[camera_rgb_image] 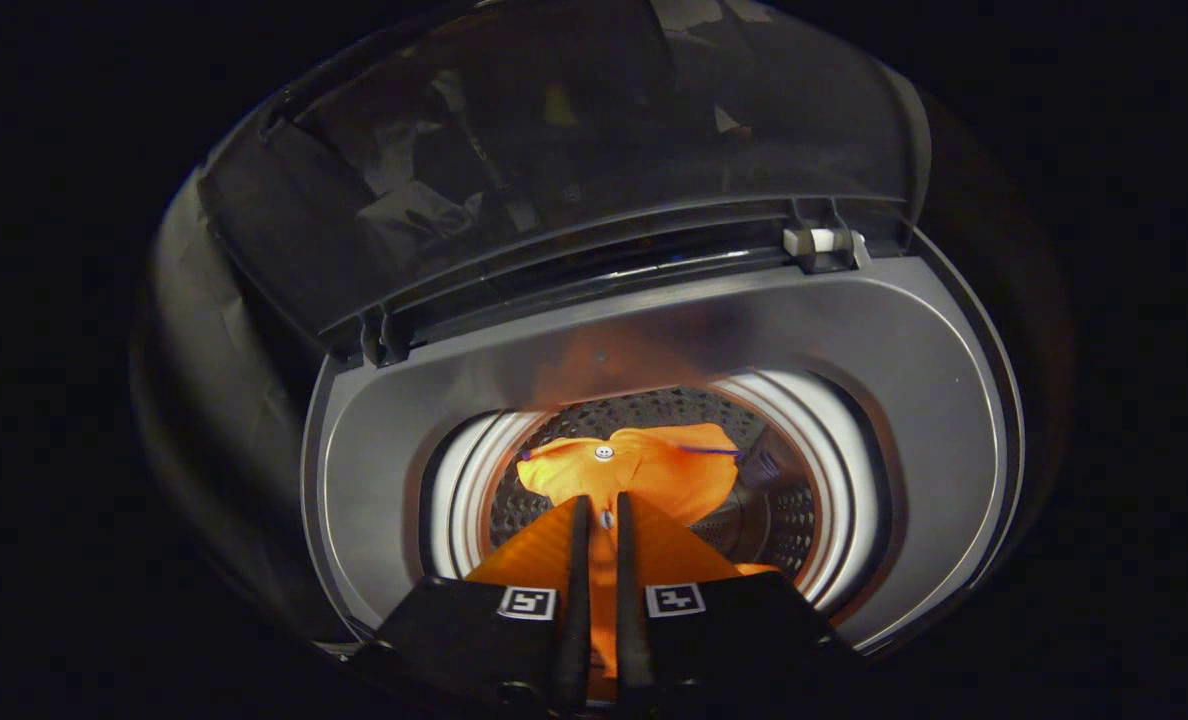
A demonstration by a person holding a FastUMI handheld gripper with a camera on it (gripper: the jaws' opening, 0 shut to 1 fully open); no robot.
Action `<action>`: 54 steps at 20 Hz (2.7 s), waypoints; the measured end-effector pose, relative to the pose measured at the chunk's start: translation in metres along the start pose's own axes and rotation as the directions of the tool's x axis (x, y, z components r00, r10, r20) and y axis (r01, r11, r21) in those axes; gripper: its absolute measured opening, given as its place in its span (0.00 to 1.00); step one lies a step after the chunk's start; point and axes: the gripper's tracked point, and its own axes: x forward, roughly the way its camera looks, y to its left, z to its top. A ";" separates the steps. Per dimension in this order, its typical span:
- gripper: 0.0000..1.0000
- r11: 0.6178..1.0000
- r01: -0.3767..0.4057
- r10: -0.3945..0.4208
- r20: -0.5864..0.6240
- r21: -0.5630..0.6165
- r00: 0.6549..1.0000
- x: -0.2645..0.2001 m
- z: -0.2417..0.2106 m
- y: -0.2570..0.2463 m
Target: Put the clothes into the washing machine and then close the washing machine lid.
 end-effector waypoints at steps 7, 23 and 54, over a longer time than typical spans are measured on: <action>0.98 0.996 0.068 -0.065 0.044 -0.058 0.997 -0.016 0.009 -0.013; 0.99 0.996 0.031 -0.006 0.274 -0.089 0.962 -0.139 0.094 0.018; 1.00 0.971 0.142 -0.028 0.499 -0.192 0.866 -0.198 0.266 0.061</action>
